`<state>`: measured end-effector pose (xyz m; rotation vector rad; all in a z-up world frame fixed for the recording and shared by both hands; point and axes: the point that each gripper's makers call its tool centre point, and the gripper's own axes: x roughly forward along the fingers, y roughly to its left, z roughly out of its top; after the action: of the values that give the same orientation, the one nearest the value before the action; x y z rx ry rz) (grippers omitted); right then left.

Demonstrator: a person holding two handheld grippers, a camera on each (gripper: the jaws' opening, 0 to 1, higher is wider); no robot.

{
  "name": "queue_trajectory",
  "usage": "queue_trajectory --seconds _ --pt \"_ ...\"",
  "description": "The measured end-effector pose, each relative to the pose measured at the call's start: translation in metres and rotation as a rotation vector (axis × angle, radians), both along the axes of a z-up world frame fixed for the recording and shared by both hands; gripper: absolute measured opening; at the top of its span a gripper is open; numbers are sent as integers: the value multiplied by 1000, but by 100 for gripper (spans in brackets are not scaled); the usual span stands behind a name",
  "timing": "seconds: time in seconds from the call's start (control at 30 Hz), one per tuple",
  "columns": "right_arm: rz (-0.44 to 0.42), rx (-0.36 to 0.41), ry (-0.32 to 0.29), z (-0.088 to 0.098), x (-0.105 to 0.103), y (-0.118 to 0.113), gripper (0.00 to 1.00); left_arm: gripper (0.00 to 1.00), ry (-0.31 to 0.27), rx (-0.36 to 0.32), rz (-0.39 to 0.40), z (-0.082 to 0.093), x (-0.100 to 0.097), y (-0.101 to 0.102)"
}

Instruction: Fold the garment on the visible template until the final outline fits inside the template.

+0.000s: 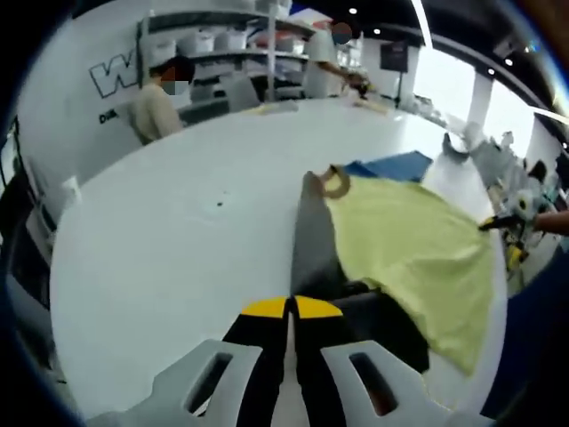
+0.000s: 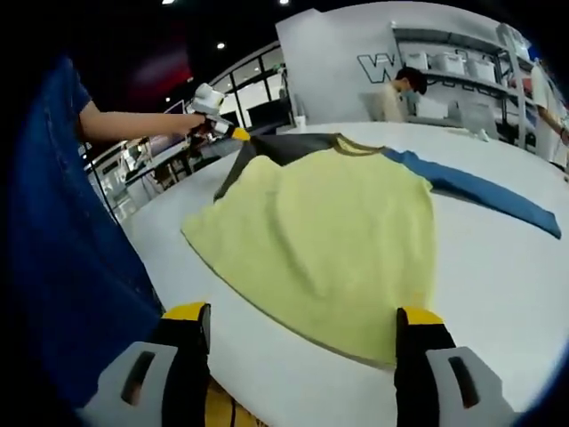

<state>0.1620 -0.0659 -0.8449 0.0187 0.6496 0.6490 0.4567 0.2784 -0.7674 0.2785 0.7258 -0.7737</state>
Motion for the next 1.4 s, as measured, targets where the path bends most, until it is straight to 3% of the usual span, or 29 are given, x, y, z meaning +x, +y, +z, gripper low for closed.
queue_trajectory --seconds 0.07,0.2,0.33,0.37,0.43,0.53,0.6,0.67,0.77,0.87,0.97,1.03,1.1,1.23,1.4 --pt "-3 -1 5 0 0 0 86 0 18 7 -2 -2 16 4" --pt "-12 2 14 1 1 -1 85 0 30 24 7 -4 23 12" --pt "-11 -4 22 1 1 -1 85 0 -5 19 48 7 34 22" --pt "-11 -5 23 1 1 -1 85 0 -9 12 62 11 36 25" --pt "-16 -2 24 1 2 -2 84 0 -29 -72 127 24 35 35" --pt "-20 1 26 1 2 -2 83 0 -35 -78 119 28 17 35" --pt "-16 0 24 1 2 -3 84 0 -42 -98 97 22 -2 33" --pt "-15 -1 24 1 2 -2 84 0 -31 -111 68 13 -5 33" --pt "-15 2 22 1 2 -2 84 6 -15 -96 -7 -6 -52 24" --pt "-21 11 24 2 2 -2 85 14 4 -88 -37 -18 -84 21" --pt "-20 8 22 1 2 -2 85 18 -5 -97 -60 -26 -100 23" --pt "-24 12 18 1 2 -2 86 17 -16 -107 -128 -32 -121 17" --pt "-32 19 14 1 2 -2 86 17 -52 -97 -161 -37 -123 19" --pt "-49 30 7 1 3 -3 86 17 -136 22 -208 -58 -131 22" --pt "-54 33 5 2 3 -2 86 18 -153 71 -208 -60 -137 15"
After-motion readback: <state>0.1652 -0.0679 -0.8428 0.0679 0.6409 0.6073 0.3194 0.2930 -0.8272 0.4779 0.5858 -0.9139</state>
